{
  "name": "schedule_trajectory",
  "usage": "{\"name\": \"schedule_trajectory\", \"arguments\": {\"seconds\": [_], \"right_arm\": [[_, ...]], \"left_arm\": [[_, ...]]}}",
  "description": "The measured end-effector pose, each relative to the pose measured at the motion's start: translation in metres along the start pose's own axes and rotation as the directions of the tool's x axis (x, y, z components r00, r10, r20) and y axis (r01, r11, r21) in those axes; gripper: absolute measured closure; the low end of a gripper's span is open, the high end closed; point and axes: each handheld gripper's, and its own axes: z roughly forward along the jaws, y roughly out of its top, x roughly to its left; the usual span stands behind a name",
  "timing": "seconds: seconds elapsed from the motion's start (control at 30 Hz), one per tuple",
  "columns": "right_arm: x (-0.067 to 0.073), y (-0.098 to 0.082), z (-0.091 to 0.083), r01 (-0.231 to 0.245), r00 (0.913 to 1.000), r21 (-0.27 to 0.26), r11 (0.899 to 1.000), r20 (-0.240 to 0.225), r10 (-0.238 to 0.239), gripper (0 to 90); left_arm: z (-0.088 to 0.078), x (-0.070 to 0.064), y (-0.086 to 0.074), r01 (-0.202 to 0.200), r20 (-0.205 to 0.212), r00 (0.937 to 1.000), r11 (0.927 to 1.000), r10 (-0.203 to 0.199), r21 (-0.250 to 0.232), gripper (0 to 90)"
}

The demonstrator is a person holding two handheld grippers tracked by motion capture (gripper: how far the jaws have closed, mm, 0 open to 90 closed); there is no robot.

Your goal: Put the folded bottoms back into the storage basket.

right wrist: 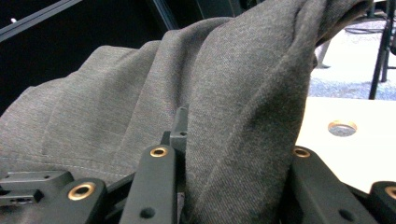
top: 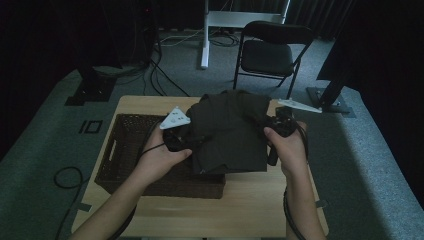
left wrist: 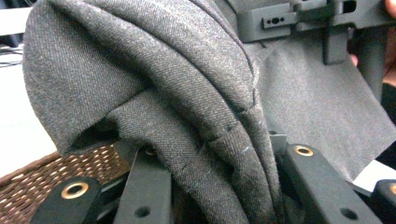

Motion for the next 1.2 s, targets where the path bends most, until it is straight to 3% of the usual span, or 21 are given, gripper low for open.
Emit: {"name": "schedule_trajectory", "arguments": {"seconds": [0.37,0.67,0.87,1.0,1.2], "right_arm": [[0.033,0.005,0.039,0.015,0.9990,0.026,1.000,-0.042,-0.014,68.1],[0.056,-0.002,0.077,0.009,0.9972,0.053,0.999,-0.074,-0.005,68.1],[0.067,-0.011,0.102,0.007,0.9967,0.065,0.998,-0.081,-0.002,68.1],[0.074,-0.019,0.120,0.018,0.9967,0.088,0.996,-0.080,-0.011,68.2],[0.072,-0.036,0.144,-0.027,0.9949,0.130,0.991,-0.092,0.040,68.2]], "left_arm": [[-0.037,0.032,-0.010,0.009,-0.044,0.9990,0.9999,-0.009,-0.007,67.3],[-0.061,0.057,-0.026,0.034,-0.085,0.9958,0.9994,-0.034,-0.002,67.3],[-0.072,0.074,-0.041,0.051,-0.108,0.9928,0.9987,-0.051,0.001,67.2],[-0.076,0.085,-0.053,0.036,-0.141,0.9896,0.9990,-0.032,0.027,67.1],[-0.076,0.100,-0.070,0.060,-0.151,0.9872,0.9967,-0.052,0.054,67.1]]}}
